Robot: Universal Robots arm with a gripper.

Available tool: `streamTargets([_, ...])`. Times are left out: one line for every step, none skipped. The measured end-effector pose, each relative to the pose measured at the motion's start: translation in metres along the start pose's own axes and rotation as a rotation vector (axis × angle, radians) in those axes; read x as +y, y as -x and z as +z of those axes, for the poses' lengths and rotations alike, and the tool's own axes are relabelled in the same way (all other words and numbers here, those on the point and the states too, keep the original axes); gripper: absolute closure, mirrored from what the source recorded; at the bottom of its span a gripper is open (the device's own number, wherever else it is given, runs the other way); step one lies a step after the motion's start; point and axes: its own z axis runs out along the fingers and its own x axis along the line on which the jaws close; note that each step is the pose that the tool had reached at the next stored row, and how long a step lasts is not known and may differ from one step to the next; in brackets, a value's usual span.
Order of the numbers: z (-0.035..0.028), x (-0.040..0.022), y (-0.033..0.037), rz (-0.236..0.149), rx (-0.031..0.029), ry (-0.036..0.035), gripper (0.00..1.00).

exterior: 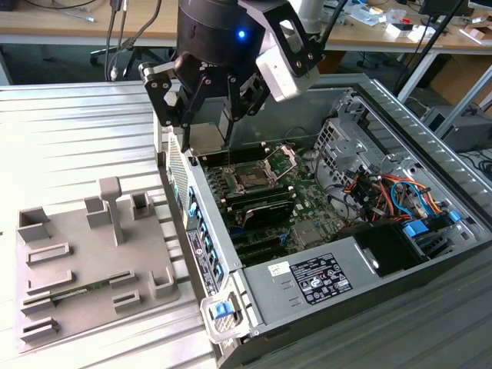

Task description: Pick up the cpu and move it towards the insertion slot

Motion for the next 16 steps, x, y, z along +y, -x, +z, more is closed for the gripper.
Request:
streamTargets([0.0000, -0.0001, 0.0014, 0.000, 0.0000, -0.0001, 0.45])
streamTargets([0.0001, -0.0001, 0.0025, 0.000, 0.0001, -0.0001, 0.45])
streamTargets([0.0001, -0.0002, 0.0032, 0.000, 0.0001, -0.0001, 0.45])
streamTargets([0.0001, -0.0002, 0.0038, 0.000, 0.0001, -0.0001, 0.45])
streamTargets([0.0002, -0.0003, 0.0052, 0.000, 0.0000, 0.0000, 0.45])
streamTargets([0.0003, -0.0003, 0.0062, 0.000, 0.0000, 0.0000, 0.45])
streamTargets([0.0003, -0.0004, 0.0068, 0.000, 0.0001, 0.0000, 0.45])
streamTargets([0.0003, -0.0004, 0.0077, 0.000, 0.0001, 0.0000, 0.45])
streamTargets([0.0003, -0.0005, 0.0084, 0.000, 0.0000, -0.0001, 0.45])
streamTargets([0.0003, -0.0005, 0.0094, 0.000, 0.0001, -0.0001, 0.45])
streamTargets([0.0004, -0.0006, 0.0111, 0.000, 0.0001, -0.0001, 0.45])
streamTargets([0.0005, -0.0007, 0.0123, 0.000, 0.0001, -0.0001, 0.45])
streamTargets([0.0005, -0.0007, 0.0130, 0.000, 0.0001, -0.0001, 0.45])
streamTargets([0.0005, -0.0008, 0.0137, 0.000, 0.0001, -0.0001, 0.45])
streamTargets([0.0006, -0.0008, 0.0145, 0.000, 0.0000, 0.0000, 0.45])
streamTargets([0.0006, -0.0009, 0.0151, 0.000, 0.0001, -0.0001, 0.45])
